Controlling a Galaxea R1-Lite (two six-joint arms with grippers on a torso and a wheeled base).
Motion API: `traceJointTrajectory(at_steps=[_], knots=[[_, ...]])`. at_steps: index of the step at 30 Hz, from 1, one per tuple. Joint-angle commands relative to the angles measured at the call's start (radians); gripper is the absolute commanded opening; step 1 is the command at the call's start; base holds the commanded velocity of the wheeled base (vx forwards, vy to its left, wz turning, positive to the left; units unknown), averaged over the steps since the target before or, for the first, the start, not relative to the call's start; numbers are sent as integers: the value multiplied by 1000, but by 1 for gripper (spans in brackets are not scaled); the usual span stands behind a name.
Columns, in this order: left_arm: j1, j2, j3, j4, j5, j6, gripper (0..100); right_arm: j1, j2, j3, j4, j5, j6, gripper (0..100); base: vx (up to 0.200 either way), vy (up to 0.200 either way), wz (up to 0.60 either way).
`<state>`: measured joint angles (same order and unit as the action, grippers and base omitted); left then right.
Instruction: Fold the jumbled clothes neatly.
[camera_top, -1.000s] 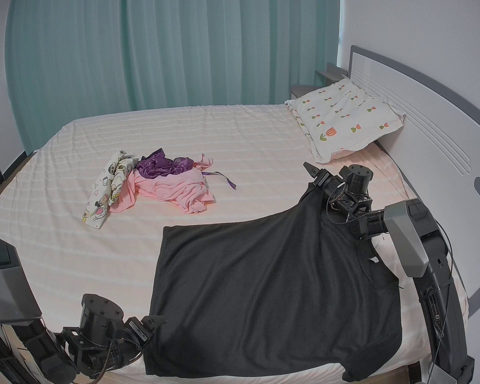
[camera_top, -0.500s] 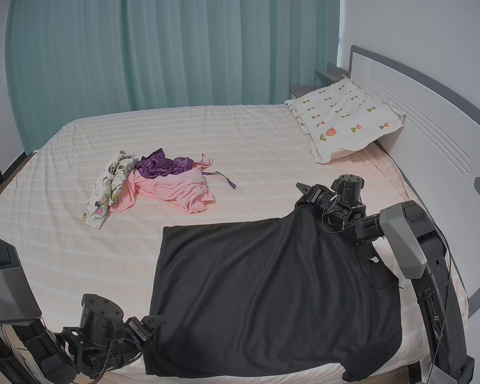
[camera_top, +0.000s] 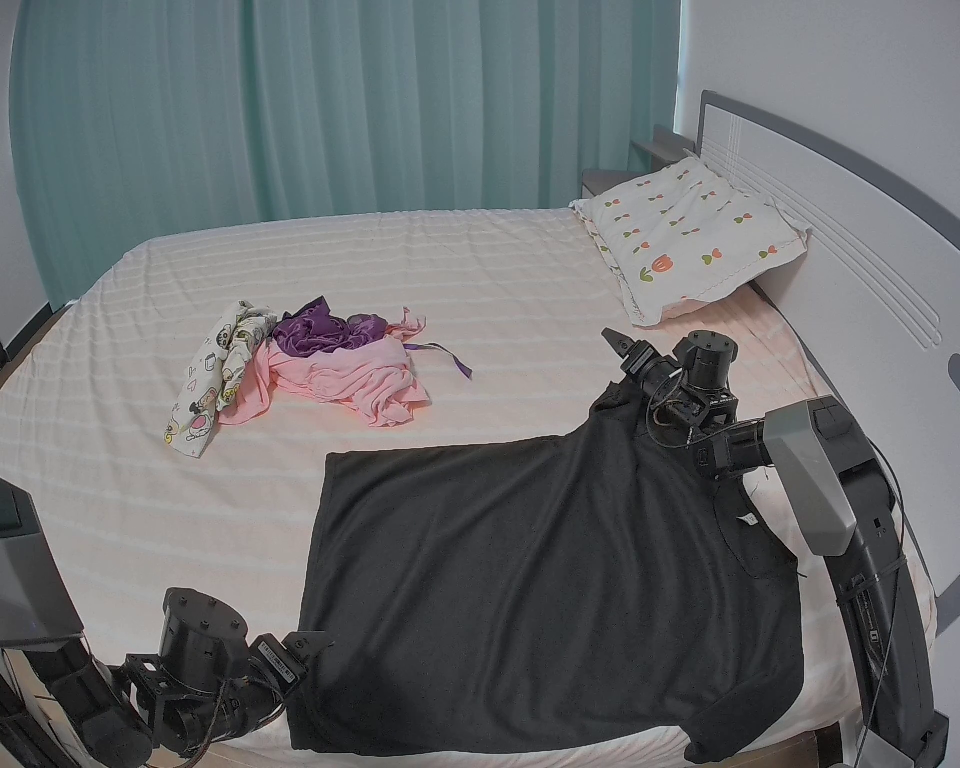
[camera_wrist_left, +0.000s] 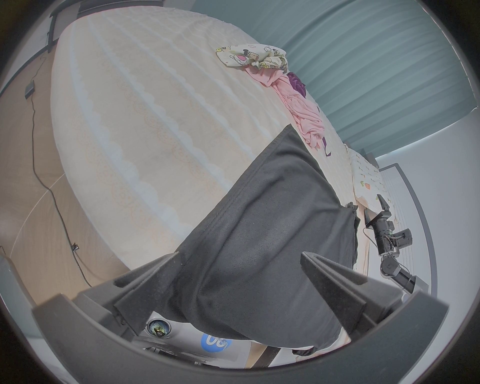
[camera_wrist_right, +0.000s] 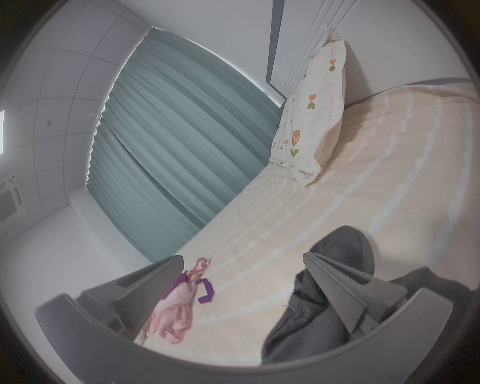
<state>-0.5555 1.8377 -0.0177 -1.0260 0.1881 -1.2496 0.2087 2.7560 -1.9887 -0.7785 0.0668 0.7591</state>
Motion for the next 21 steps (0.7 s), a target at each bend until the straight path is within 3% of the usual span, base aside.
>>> traceJointTrajectory(at_steps=[1, 3, 8, 17, 20, 21], knots=[[0, 2, 16, 0, 1, -1, 100, -20, -7, -11, -4, -2, 6, 100, 0, 0, 0], [0, 2, 16, 0, 1, -1, 100, -37, -25, 5, 21, -9, 5, 100, 0, 0, 0], [0, -15, 16, -2, 2, -1, 100, -69, -174, 277, 47, 14, 12, 100, 0, 0, 0], [-34, -54, 16, 17, -2, -5, 100, -94, -496, 824, -70, 64, 14, 100, 0, 0, 0], [-38, -48, 16, 20, -15, -31, 100, -91, -619, 1084, -123, 76, 20, 100, 0, 0, 0], [-38, -46, 16, 20, -15, -31, 100, -91, -624, 1093, -128, 77, 20, 100, -200, 0, 0]])
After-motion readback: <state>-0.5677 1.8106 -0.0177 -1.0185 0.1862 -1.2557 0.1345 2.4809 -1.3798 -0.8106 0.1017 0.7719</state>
